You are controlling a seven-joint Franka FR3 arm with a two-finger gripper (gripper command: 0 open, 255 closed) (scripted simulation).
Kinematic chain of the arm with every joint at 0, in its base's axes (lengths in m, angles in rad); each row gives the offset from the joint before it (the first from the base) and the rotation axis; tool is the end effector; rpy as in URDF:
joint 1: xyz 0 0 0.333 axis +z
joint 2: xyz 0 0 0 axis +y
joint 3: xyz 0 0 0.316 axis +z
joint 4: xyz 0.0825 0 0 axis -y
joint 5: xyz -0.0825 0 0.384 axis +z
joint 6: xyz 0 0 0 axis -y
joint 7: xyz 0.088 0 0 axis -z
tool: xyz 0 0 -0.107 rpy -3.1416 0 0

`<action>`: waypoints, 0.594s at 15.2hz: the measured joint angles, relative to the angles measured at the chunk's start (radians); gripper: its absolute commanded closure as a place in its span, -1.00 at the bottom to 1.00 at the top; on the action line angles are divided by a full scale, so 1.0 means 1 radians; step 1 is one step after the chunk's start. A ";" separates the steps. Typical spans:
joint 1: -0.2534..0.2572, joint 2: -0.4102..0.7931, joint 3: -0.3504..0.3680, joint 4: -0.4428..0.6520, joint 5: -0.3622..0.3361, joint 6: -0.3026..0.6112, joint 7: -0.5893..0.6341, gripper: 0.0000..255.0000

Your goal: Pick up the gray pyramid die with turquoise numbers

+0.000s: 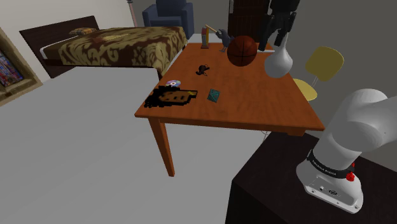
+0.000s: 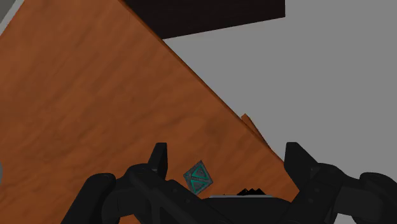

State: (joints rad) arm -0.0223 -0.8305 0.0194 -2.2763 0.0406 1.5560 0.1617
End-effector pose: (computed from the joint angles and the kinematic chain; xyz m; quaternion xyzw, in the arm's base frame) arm 0.2924 0.0061 0.6401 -0.9949 0.0834 -0.0538 0.0172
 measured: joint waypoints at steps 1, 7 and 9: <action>0.000 0.000 0.000 0.000 0.000 0.000 0.000 -1.00; -0.007 0.125 -0.005 -0.036 -0.009 0.145 -0.011 -1.00; -0.010 0.185 -0.009 -0.039 -0.014 0.202 -0.017 -1.00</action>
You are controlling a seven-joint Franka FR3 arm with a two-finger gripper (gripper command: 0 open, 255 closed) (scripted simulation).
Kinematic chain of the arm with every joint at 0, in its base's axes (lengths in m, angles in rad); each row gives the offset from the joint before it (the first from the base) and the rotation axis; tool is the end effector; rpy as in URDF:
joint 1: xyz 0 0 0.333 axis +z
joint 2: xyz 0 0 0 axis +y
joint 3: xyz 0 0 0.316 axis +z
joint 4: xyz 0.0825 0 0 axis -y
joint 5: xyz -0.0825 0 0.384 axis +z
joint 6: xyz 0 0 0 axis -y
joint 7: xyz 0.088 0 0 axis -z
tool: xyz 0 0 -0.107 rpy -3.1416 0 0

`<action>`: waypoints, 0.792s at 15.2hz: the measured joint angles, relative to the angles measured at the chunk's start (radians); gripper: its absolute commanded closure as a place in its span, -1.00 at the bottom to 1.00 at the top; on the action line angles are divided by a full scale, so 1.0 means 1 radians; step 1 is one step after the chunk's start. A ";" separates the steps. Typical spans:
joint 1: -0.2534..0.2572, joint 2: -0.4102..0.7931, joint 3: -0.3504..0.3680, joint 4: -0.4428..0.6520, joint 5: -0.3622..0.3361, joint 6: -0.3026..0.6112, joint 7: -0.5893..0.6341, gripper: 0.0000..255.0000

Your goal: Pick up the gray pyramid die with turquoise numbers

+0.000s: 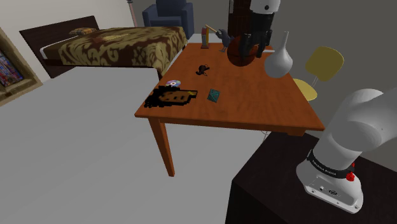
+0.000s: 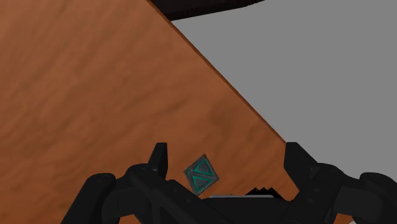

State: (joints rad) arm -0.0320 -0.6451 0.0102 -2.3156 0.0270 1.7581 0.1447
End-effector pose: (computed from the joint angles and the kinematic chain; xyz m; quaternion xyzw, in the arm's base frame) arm 0.3632 -0.0048 0.5801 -0.9953 0.0859 -0.0431 0.0129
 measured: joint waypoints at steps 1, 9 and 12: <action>-0.001 0.021 0.000 -0.015 -0.001 0.033 -0.001 -1.00; -0.009 0.293 -0.004 0.025 -0.013 0.241 -0.007 -1.00; -0.014 0.408 -0.009 0.068 -0.018 0.305 -0.013 -1.00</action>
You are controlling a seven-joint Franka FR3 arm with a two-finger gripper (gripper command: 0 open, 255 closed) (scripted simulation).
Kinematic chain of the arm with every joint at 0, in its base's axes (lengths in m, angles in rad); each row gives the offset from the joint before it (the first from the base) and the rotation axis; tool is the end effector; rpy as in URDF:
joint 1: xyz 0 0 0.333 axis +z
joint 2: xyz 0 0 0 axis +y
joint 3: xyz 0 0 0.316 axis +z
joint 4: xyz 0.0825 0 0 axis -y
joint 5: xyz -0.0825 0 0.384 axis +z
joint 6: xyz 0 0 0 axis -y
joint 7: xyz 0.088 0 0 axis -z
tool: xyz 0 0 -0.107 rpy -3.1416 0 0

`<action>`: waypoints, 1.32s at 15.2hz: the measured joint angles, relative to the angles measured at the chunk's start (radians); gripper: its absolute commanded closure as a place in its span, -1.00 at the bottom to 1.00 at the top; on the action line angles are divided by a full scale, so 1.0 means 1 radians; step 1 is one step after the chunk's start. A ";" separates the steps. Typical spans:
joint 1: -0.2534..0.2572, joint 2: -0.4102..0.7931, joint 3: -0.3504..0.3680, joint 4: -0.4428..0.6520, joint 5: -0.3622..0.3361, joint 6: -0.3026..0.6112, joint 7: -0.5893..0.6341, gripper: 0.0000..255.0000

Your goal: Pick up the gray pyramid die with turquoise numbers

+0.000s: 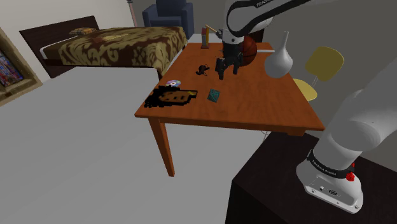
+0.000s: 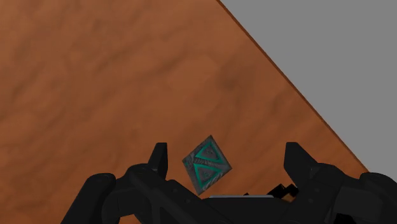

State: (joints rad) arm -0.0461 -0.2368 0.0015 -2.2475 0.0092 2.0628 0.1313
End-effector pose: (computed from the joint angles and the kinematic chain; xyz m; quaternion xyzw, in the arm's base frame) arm 0.4816 -0.0210 0.4684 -0.9956 0.0899 -0.0259 0.0051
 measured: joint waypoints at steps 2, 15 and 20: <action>-0.004 0.067 -0.004 0.027 -0.003 0.034 -0.005 -1.00; -0.014 0.470 -0.014 0.246 -0.013 0.189 -0.013 -1.00; -0.014 0.507 -0.014 0.223 -0.013 0.248 -0.013 -1.00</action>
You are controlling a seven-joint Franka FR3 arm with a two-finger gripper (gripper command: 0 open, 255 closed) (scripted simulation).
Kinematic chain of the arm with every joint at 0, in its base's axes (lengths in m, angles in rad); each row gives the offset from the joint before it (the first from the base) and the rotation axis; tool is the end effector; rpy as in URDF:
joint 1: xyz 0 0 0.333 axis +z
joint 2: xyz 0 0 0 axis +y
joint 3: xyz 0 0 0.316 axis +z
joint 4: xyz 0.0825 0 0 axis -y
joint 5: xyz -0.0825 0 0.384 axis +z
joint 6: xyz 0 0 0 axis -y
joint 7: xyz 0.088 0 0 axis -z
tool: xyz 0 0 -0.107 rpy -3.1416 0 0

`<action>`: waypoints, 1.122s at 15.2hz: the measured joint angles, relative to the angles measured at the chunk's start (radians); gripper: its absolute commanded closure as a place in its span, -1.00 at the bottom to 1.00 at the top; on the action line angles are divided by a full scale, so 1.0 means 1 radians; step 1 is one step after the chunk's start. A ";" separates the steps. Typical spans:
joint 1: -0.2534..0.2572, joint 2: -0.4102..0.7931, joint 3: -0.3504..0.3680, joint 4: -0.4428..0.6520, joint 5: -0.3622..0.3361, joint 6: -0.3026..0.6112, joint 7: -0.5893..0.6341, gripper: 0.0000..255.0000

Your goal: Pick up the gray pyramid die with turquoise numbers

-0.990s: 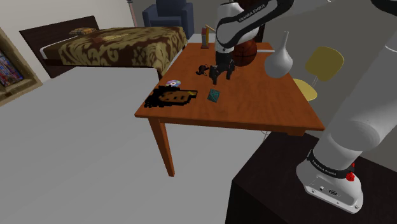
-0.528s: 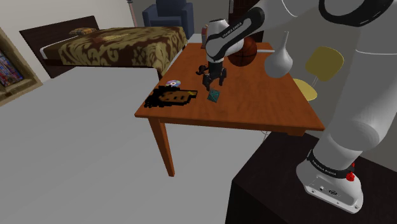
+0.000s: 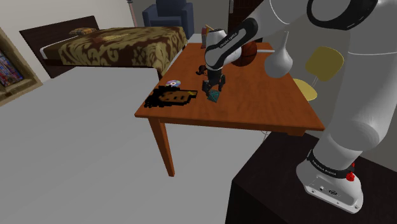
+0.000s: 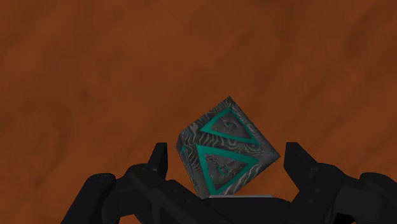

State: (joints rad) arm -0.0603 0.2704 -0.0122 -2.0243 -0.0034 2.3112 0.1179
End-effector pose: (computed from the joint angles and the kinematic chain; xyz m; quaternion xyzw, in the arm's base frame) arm 0.5945 -0.0430 0.3174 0.9956 -0.0937 0.0083 0.0027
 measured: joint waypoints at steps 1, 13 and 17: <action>0.000 0.002 0.000 -0.002 0.000 0.004 0.000 1.00; 0.000 -0.005 0.000 0.002 0.000 -0.006 0.000 1.00; -0.001 -0.034 -0.001 0.020 0.000 -0.053 -0.002 1.00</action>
State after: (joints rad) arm -0.0610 0.2368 -0.0129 -2.0039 -0.0035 2.2583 0.1163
